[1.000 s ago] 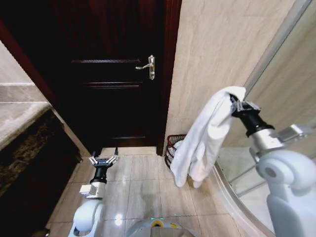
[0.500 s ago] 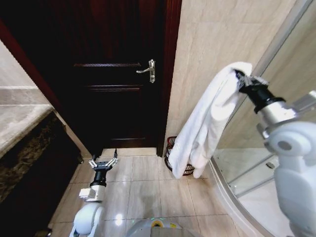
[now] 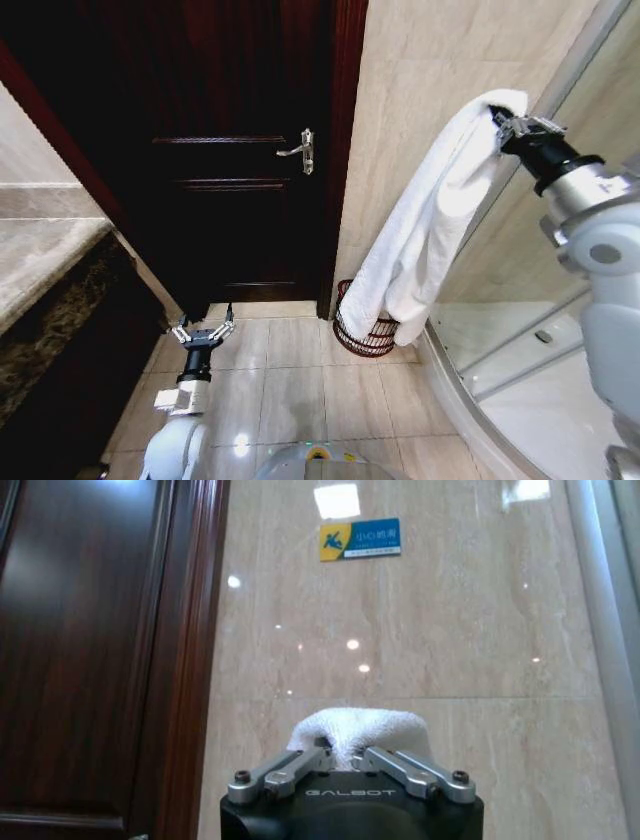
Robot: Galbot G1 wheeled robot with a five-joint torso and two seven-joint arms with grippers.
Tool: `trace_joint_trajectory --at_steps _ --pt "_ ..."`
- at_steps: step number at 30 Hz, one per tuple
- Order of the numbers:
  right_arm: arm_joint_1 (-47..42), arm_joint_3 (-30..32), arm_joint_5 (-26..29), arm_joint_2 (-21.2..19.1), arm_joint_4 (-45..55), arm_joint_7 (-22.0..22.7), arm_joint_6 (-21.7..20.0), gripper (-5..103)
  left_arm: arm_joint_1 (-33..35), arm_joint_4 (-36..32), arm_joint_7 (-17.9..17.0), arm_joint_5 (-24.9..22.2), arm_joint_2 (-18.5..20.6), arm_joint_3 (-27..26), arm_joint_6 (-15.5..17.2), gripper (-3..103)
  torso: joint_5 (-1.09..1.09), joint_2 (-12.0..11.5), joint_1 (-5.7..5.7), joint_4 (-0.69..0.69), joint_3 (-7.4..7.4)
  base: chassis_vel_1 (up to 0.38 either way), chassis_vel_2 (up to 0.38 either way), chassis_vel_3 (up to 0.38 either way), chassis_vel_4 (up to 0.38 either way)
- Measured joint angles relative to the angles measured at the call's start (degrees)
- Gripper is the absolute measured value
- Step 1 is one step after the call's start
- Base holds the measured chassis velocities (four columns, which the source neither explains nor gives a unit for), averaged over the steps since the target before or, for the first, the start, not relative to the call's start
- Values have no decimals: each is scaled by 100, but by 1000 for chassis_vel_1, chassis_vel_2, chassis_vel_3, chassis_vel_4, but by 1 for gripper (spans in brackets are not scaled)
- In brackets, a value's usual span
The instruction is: Discard the used towel into the hamper.
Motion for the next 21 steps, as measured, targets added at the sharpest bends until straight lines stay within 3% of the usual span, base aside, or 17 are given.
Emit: trace_joint_trajectory --at_steps 11,14,21 --pt "49 -8 -9 42 -168 -193 79 3 126 -169 0 25 -93 -137 -85 100 -4 256 110 0 144 0 0 0 0" --pt "-391 2 -25 323 98 -15 -35 3 111 -236 -8 80 -135 -129 -69 100 3 351 154 0 197 0 0 0 0" --pt "-315 -190 -264 709 58 78 58 3 90 -402 -14 259 -297 2 45 100 -2 530 234 0 296 0 0 0 0"
